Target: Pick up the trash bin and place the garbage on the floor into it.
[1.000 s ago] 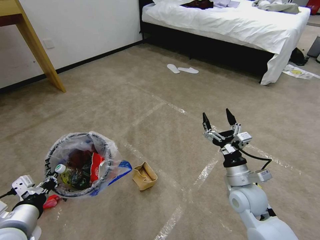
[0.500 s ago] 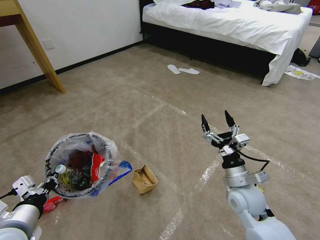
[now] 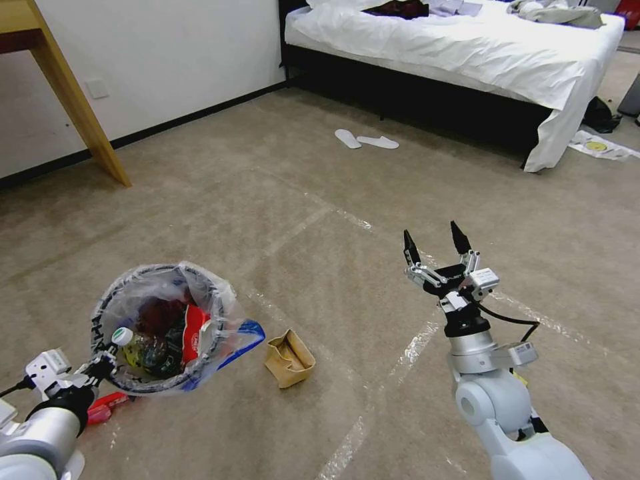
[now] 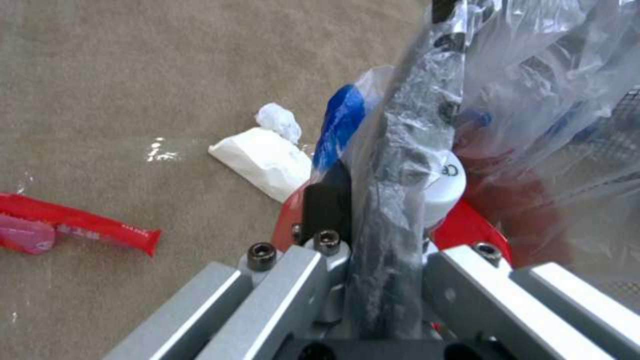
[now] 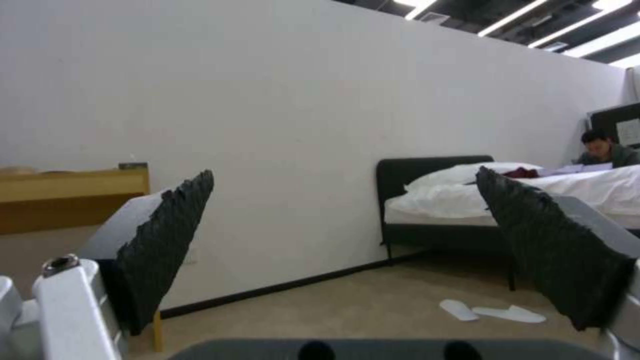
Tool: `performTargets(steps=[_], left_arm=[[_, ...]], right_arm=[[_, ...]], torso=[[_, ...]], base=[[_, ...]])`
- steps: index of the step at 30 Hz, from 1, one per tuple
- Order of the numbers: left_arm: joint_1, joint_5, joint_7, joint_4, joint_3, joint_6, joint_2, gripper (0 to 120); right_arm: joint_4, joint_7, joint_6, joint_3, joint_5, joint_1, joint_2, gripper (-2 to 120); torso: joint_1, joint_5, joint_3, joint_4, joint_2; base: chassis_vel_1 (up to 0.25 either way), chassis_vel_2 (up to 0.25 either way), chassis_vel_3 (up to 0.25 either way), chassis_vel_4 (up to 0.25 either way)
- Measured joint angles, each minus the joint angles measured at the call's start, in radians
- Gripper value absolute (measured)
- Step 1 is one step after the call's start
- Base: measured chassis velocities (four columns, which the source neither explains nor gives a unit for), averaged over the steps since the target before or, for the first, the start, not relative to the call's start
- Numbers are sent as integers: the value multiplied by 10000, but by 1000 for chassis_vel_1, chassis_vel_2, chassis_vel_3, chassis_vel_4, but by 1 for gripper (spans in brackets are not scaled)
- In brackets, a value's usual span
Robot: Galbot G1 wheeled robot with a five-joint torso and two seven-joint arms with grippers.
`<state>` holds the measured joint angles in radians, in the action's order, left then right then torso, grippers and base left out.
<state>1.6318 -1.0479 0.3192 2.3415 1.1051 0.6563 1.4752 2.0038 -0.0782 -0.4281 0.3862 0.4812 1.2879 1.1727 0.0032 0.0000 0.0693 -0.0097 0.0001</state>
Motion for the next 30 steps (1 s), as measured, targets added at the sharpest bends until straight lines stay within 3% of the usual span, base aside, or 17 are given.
performTargets(steps=[11, 16, 19, 20, 22, 23, 24, 26, 28, 30], left_arm=[[-30, 119, 47, -247, 340, -8, 1, 0], [-68, 105, 154, -579, 827, 44, -61, 0], [-174, -32, 271, -919, 1310, 171, -124, 0], [-174, -32, 271, -919, 1310, 171, -124, 0], [-211, -208, 341, -1121, 1557, 228, -171, 0], [-211, -208, 341, -1121, 1557, 228, -171, 0], [-180, -265, 341, -1174, 1639, 237, -173, 0], [-168, -294, 341, -1180, 1673, 239, -167, 0], [-153, -418, 337, -1182, 1809, 242, -127, 0], [-152, -431, 336, -1181, 1825, 242, -119, 0]], right_arm=[[-6, 80, 46, -94, 15, -59, -50, 100], [-141, 868, 823, -727, 55, -550, -256, 100], [-536, 1991, 2354, -2029, 796, -1448, -611, 100], [-536, 1991, 2354, -2029, 796, -1448, -611, 100], [-956, 2780, 3825, -3116, 1814, -2194, -880, 100], [-956, 2780, 3825, -3116, 1814, -2194, -880, 100], [-1196, 3314, 4671, -3744, 2499, -2626, -941, 100], [-1289, 3520, 5030, -4000, 2838, -2795, -941, 100], [-1749, 4586, 6684, -5203, 4298, -3648, -778, 100], [-1822, 4710, 6925, -5380, 4504, -3775, -725, 100]], torso=[[0, 0, 0, -3, -1], [0, -1, 0, -1, -1], [0, -1, 0, 3, -1], [0, -1, 0, 3, -1], [0, -2, 1, 0, -1], [0, -2, 1, 0, -1], [0, -4, 0, 1, -1], [0, -3, 1, 1, -1], [0, -2, 1, 1, -1], [0, -2, 1, 1, -1]], base=[[0, 0, 0, 0], [0, 0, 0, 0], [0, 0, 0, 0], [0, 0, 0, 0], [0, 0, 0, 0], [0, 0, 0, 0], [0, 0, 0, 0], [0, 0, 0, 0], [0, 0, 0, 0], [0, 0, 0, 0]])
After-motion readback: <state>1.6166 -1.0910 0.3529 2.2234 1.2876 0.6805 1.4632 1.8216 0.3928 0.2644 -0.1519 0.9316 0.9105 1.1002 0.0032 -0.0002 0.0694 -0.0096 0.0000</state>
